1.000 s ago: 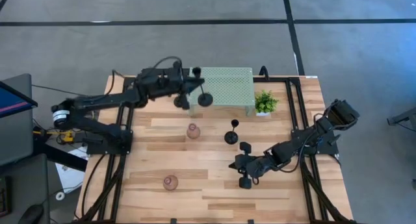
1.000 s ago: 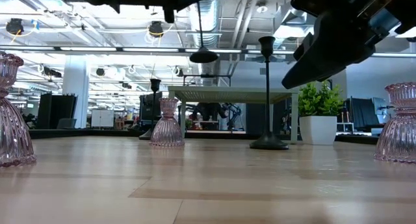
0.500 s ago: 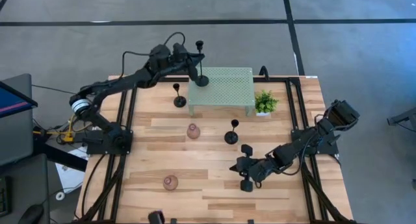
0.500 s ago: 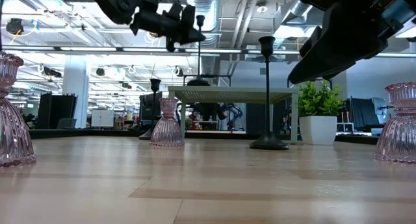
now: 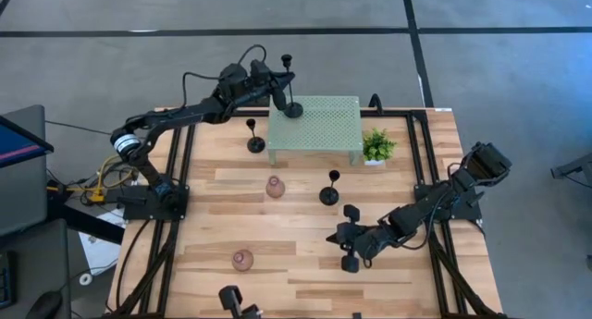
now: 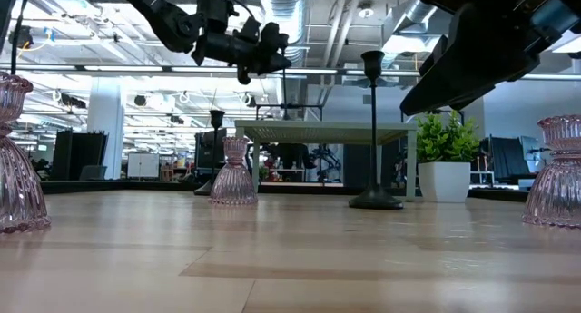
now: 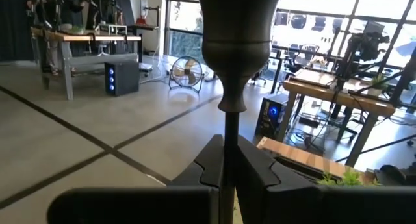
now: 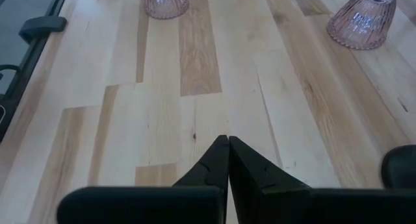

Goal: Pick & Place candle stick holders
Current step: Put the bottom black candle holder on the shelf

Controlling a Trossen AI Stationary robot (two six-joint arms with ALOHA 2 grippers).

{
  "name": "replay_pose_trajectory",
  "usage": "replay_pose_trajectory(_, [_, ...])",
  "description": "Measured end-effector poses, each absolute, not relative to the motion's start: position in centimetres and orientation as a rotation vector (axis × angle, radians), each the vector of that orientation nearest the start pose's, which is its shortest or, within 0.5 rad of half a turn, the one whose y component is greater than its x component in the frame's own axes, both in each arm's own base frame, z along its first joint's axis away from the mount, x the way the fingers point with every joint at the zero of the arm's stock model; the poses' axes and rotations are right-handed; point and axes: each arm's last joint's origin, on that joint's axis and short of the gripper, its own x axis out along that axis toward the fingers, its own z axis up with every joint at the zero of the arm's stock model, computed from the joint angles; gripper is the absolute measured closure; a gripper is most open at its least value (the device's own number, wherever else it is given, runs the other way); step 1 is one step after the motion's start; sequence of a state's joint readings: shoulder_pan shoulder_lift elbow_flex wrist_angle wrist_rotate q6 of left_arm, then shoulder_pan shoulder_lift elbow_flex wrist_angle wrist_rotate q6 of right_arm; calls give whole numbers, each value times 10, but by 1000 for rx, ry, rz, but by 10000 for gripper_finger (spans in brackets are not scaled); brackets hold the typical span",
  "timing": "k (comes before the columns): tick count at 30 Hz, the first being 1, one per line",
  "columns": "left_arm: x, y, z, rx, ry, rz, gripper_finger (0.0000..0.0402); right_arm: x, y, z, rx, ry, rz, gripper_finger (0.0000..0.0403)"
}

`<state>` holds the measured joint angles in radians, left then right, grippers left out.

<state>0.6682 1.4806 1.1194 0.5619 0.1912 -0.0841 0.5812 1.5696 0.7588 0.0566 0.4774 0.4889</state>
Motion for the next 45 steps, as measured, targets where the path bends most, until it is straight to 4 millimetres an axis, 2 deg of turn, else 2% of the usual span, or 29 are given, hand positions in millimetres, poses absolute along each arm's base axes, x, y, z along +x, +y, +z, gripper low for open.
replay_pose_trajectory(23, [270,208,351,27,-139,478,383,259,153,167,82,653,-61,403])
replay_pose_trajectory(30, [271,209,344,9,-102,485,353,259,151,167,76,654,-64,403])
replay_pose_trajectory(45, [273,206,347,-12,-129,469,293,259,152,167,75,658,-61,403])
